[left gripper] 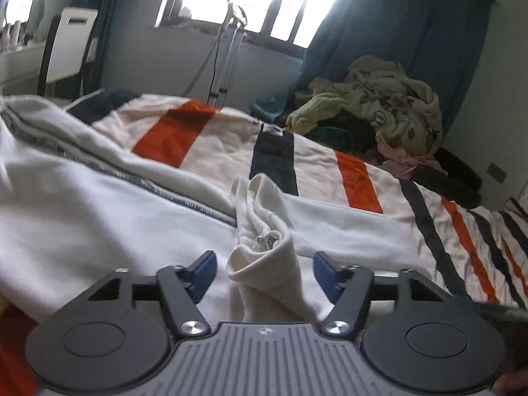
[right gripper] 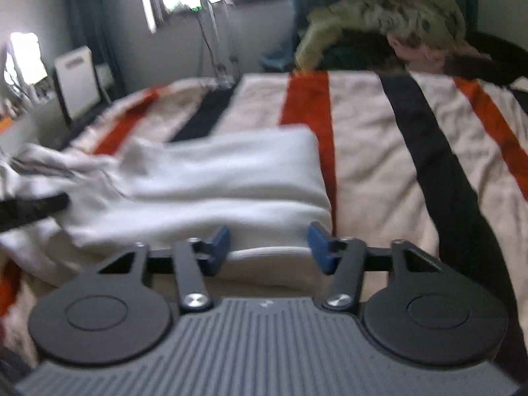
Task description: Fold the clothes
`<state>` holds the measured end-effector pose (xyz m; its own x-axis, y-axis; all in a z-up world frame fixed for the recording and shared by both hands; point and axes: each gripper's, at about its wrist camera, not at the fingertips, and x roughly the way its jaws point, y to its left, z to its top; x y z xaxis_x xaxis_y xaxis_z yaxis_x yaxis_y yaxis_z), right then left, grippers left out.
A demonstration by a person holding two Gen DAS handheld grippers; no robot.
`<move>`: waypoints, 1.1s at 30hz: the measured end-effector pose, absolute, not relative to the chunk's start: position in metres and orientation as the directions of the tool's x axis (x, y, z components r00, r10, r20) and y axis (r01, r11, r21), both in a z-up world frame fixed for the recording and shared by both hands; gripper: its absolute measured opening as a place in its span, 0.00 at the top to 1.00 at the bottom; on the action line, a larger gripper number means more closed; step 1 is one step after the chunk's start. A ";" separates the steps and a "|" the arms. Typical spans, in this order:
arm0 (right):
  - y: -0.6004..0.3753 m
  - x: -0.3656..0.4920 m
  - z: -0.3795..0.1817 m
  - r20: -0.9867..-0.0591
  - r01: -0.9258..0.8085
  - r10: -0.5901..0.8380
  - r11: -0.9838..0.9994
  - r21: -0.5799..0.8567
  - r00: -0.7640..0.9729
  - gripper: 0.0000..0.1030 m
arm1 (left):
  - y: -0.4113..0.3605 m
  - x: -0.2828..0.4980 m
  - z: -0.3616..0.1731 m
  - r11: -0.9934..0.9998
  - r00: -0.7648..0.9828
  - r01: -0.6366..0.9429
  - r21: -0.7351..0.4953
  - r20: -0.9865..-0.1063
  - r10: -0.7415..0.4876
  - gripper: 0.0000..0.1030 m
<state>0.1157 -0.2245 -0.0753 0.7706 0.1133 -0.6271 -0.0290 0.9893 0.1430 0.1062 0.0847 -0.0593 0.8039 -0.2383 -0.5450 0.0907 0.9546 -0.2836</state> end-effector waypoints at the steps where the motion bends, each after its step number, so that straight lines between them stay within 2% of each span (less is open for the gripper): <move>1: -0.222 0.117 -0.078 -0.633 -0.029 0.104 0.991 0.127 0.767 0.52 | 0.085 0.107 -0.060 0.955 0.803 0.091 -0.283 -0.546 -0.239 0.48; 6: -0.220 0.117 -0.078 -0.633 -0.024 0.093 0.993 0.117 0.768 0.53 | 0.084 0.112 -0.065 0.954 0.801 0.090 -0.286 -0.548 -0.240 0.50; 8: -0.221 0.116 -0.078 -0.632 -0.023 0.095 0.992 0.121 0.769 0.53 | 0.084 0.114 -0.068 0.953 0.810 0.073 -0.293 -0.540 -0.228 0.58; 10: -0.221 0.116 -0.076 -0.631 -0.020 0.094 0.992 0.122 0.770 0.53 | 0.085 0.116 -0.069 0.947 0.819 0.069 -0.313 -0.524 -0.233 0.71; 14: -0.221 0.113 -0.075 -0.622 -0.013 0.088 0.992 0.124 0.778 0.53 | 0.091 0.109 -0.062 0.921 0.831 0.072 -0.383 -0.487 -0.268 0.75; 18: -0.222 0.111 -0.072 -0.620 -0.010 0.088 0.992 0.129 0.780 0.53 | 0.104 0.098 -0.066 0.878 0.800 0.004 -0.478 -0.526 -0.290 0.76; 21: -0.224 0.110 -0.073 -0.621 -0.015 0.100 0.990 0.140 0.777 0.52 | 0.101 0.100 -0.077 0.906 0.762 -0.045 -0.421 -0.601 -0.242 0.74; 26: -0.220 0.110 -0.075 -0.622 -0.017 0.092 0.992 0.125 0.777 0.52 | 0.092 0.102 -0.077 0.939 0.767 -0.030 -0.342 -0.611 -0.198 0.71; 29: -0.223 0.111 -0.074 -0.624 -0.014 0.097 0.990 0.137 0.775 0.52 | 0.091 0.102 -0.077 0.946 0.764 -0.034 -0.322 -0.619 -0.183 0.62; 31: -0.223 0.111 -0.074 -0.625 -0.013 0.100 0.990 0.142 0.775 0.52 | 0.088 0.102 -0.077 0.958 0.759 -0.048 -0.282 -0.634 -0.149 0.49; 33: -0.224 0.112 -0.074 -0.625 -0.012 0.102 0.989 0.148 0.774 0.52 | 0.087 0.100 -0.075 0.963 0.762 -0.050 -0.263 -0.634 -0.134 0.45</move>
<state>0.1116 -0.2243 -0.0745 0.7740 0.1024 -0.6248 -0.0116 0.9890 0.1477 0.1003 0.0867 -0.0749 0.7618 -0.1335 -0.6340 -0.0503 0.9634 -0.2633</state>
